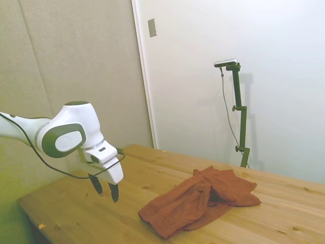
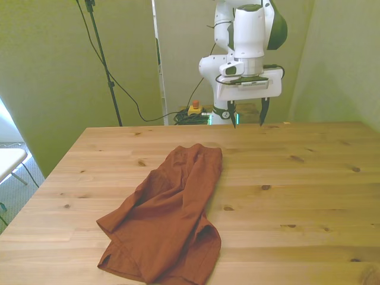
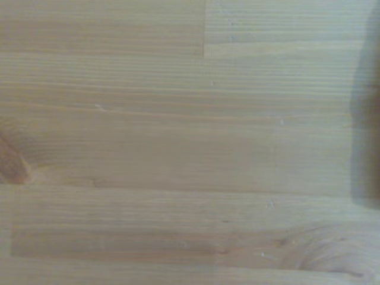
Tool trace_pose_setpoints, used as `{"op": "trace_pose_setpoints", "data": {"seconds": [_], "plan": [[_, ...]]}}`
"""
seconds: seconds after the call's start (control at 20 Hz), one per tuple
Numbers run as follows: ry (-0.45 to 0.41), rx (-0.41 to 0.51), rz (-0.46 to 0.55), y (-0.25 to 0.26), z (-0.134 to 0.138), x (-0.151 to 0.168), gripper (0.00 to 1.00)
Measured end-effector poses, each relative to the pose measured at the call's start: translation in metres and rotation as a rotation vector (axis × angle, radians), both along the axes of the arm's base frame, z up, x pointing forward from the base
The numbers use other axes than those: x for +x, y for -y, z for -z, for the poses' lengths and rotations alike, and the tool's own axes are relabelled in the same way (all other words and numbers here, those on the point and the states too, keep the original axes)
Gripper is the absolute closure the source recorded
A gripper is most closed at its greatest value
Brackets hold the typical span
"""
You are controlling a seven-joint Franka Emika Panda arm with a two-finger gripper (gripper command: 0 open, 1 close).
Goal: Unfold the shorts
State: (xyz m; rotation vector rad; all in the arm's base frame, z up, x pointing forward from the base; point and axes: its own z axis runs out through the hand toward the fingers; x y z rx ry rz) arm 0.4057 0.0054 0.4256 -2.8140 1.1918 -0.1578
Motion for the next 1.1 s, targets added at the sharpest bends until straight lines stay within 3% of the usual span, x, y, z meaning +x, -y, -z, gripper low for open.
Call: {"op": "trace_pose_setpoints", "data": {"seconds": [0.25, 0.45, 0.65, 0.85, 1.1], "plan": [[0.014, 0.005, 0.070, 0.030, -0.010, 0.007, 0.00], [0.002, 0.032, 0.187, 0.127, -0.019, 0.013, 0.00], [-0.032, 0.068, 0.284, 0.226, -0.002, 0.010, 0.00], [-0.060, 0.195, 0.305, 0.293, 0.028, 0.014, 0.00], [-0.058, 0.392, 0.204, 0.310, 0.049, 0.031, 0.00]]}}
